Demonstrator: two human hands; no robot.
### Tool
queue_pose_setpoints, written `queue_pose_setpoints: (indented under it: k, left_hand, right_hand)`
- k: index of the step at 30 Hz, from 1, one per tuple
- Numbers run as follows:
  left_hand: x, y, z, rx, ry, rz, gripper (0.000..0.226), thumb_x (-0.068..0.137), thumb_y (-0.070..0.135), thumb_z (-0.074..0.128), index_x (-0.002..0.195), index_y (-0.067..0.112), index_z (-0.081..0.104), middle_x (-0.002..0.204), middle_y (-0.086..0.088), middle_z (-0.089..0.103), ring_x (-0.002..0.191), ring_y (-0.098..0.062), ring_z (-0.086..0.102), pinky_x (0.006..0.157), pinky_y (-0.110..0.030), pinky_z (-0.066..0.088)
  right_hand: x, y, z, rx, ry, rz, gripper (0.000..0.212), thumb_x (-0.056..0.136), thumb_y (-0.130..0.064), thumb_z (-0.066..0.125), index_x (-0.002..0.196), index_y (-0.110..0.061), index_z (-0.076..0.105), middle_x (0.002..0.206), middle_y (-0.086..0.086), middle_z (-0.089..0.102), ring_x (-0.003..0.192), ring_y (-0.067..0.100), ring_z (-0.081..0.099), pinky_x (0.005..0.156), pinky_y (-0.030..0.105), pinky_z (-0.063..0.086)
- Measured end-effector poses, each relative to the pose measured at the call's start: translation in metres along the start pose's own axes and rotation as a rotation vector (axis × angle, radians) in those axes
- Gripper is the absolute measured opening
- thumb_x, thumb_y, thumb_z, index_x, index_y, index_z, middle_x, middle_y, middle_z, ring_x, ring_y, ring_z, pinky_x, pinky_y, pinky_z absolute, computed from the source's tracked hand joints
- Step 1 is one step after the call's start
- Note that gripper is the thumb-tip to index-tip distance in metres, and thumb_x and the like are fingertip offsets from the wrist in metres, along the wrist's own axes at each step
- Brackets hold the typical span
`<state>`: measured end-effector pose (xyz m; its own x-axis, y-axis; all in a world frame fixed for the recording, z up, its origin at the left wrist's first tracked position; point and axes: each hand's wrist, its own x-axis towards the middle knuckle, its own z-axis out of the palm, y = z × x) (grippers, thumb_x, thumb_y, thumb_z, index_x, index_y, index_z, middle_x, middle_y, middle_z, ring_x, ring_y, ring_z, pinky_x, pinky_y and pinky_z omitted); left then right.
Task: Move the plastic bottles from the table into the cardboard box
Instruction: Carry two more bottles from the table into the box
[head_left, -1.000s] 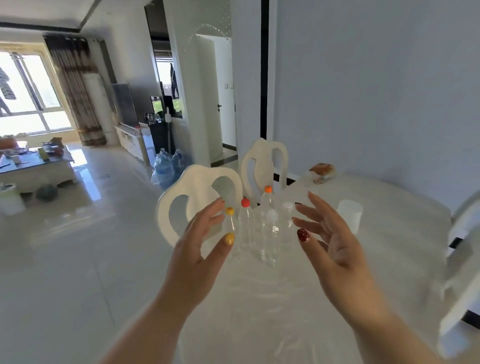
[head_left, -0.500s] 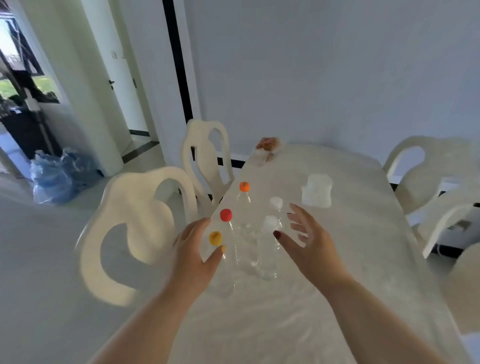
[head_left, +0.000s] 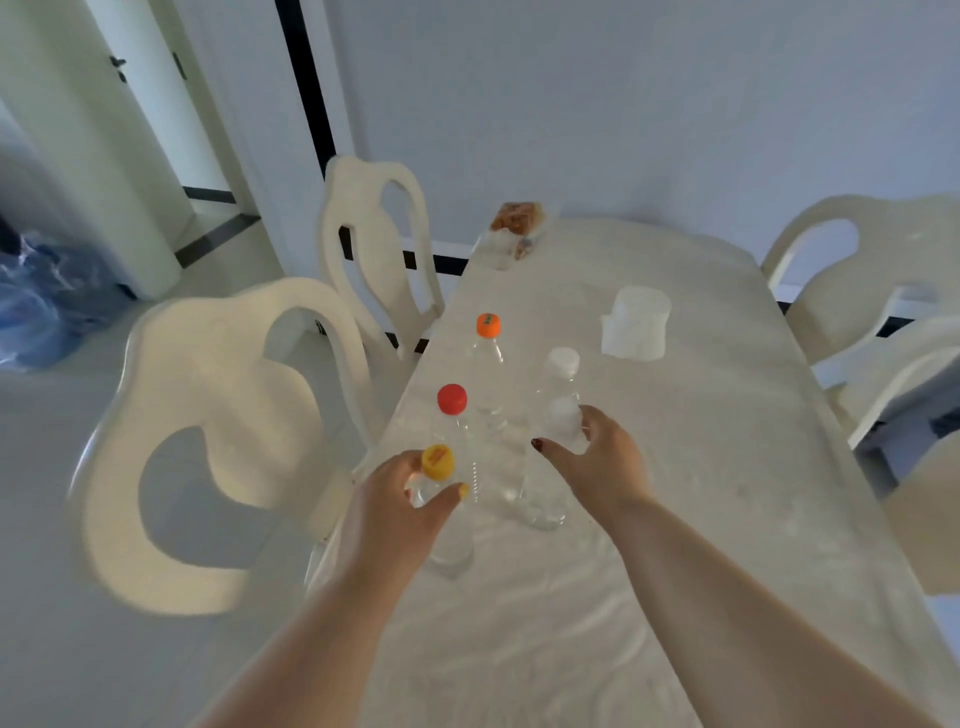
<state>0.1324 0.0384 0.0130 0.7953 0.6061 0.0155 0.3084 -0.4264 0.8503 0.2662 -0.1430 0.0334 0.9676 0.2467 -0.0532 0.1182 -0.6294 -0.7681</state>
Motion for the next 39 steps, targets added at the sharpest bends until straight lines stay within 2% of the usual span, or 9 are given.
queue_pose_setpoints:
  k: [6, 9, 10, 12, 16, 20, 29, 34, 39]
  left_hand:
    - [-0.001, -0.003, 0.003, -0.153, -0.005, -0.020, 0.037, 0.066, 0.056, 0.074, 0.101, 0.043, 0.071, 0.104, 0.020, 0.075, 0.104, -0.010, 0.069, 0.094, -0.044, 0.055]
    - [0.000, -0.003, 0.001, -0.190, -0.025, -0.013, 0.036, 0.067, 0.059, 0.074, 0.100, 0.045, 0.072, 0.099, 0.008, 0.078, 0.093, -0.019, 0.070, 0.095, -0.051, 0.055]
    - [0.000, -0.003, 0.001, -0.196, -0.028, -0.009, 0.034, 0.066, 0.059, 0.075, 0.098, 0.046, 0.073, 0.096, 0.006, 0.078, 0.089, -0.016, 0.068, 0.095, -0.051, 0.054]
    - [-0.003, 0.000, -0.001, -0.205, -0.040, 0.007, 0.030, 0.065, 0.056, 0.078, 0.094, 0.048, 0.074, 0.097, 0.017, 0.078, 0.095, -0.006, 0.070, 0.098, -0.045, 0.054]
    - [-0.011, 0.015, -0.001, -0.250, -0.085, 0.062, 0.031, 0.062, 0.054, 0.081, 0.092, 0.049, 0.075, 0.101, 0.024, 0.077, 0.110, -0.004, 0.069, 0.105, -0.040, 0.050]
    - [-0.025, 0.047, 0.002, -0.281, -0.150, 0.155, 0.032, 0.061, 0.054, 0.084, 0.091, 0.045, 0.076, 0.099, 0.023, 0.078, 0.106, -0.002, 0.070, 0.103, -0.041, 0.051]
    - [-0.097, 0.149, 0.038, -0.289, -0.384, 0.379, 0.044, 0.062, 0.051, 0.081, 0.100, 0.028, 0.079, 0.102, 0.016, 0.079, 0.104, 0.001, 0.071, 0.098, -0.025, 0.053]
    - [-0.166, 0.213, 0.082, -0.299, -0.548, 0.483, 0.033, 0.060, 0.044, 0.077, 0.090, 0.029, 0.078, 0.092, 0.025, 0.078, 0.091, 0.009, 0.071, 0.086, -0.009, 0.052]
    - [-0.253, 0.266, 0.142, -0.290, -0.621, 0.577, 0.025, 0.063, 0.044, 0.078, 0.086, 0.033, 0.077, 0.089, 0.026, 0.078, 0.091, 0.008, 0.071, 0.082, -0.007, 0.049]
  right_hand:
    - [0.004, 0.003, 0.008, 0.102, 0.047, 0.001, 0.048, 0.082, -0.038, 0.074, 0.124, -0.018, 0.061, 0.117, 0.000, 0.069, 0.111, 0.024, 0.062, 0.086, 0.032, 0.046]
    - [-0.003, 0.004, 0.006, 0.128, 0.046, 0.000, 0.044, 0.082, -0.035, 0.074, 0.121, -0.018, 0.063, 0.111, -0.002, 0.070, 0.107, 0.022, 0.063, 0.082, 0.029, 0.044]
    - [-0.007, 0.003, 0.003, 0.136, 0.053, -0.005, 0.042, 0.083, -0.034, 0.074, 0.120, -0.020, 0.063, 0.108, -0.004, 0.070, 0.105, 0.021, 0.063, 0.081, 0.028, 0.042]
    - [-0.016, 0.001, -0.007, 0.148, 0.085, -0.020, 0.037, 0.083, -0.035, 0.074, 0.116, -0.022, 0.064, 0.102, -0.009, 0.068, 0.101, 0.018, 0.062, 0.079, 0.026, 0.041]
    - [-0.041, -0.005, -0.040, 0.148, 0.171, -0.047, 0.030, 0.081, -0.041, 0.074, 0.108, -0.031, 0.064, 0.093, -0.021, 0.066, 0.092, 0.004, 0.059, 0.074, 0.023, 0.043]
    - [-0.079, -0.010, -0.084, 0.139, 0.240, -0.063, 0.025, 0.080, -0.043, 0.075, 0.101, -0.039, 0.063, 0.090, -0.026, 0.066, 0.089, -0.020, 0.054, 0.070, 0.012, 0.040]
    - [-0.195, 0.019, -0.199, 0.100, 0.426, -0.017, 0.032, 0.074, -0.049, 0.072, 0.102, -0.035, 0.070, 0.094, -0.018, 0.074, 0.098, 0.002, 0.066, 0.080, 0.026, 0.050]
    - [-0.266, 0.059, -0.273, 0.068, 0.516, 0.060, 0.042, 0.070, -0.056, 0.070, 0.107, -0.037, 0.070, 0.099, -0.017, 0.074, 0.100, 0.004, 0.067, 0.088, 0.037, 0.054]
    - [-0.337, 0.118, -0.355, 0.017, 0.615, 0.104, 0.046, 0.070, -0.059, 0.069, 0.108, -0.034, 0.071, 0.100, -0.014, 0.075, 0.100, 0.006, 0.067, 0.088, 0.039, 0.054]
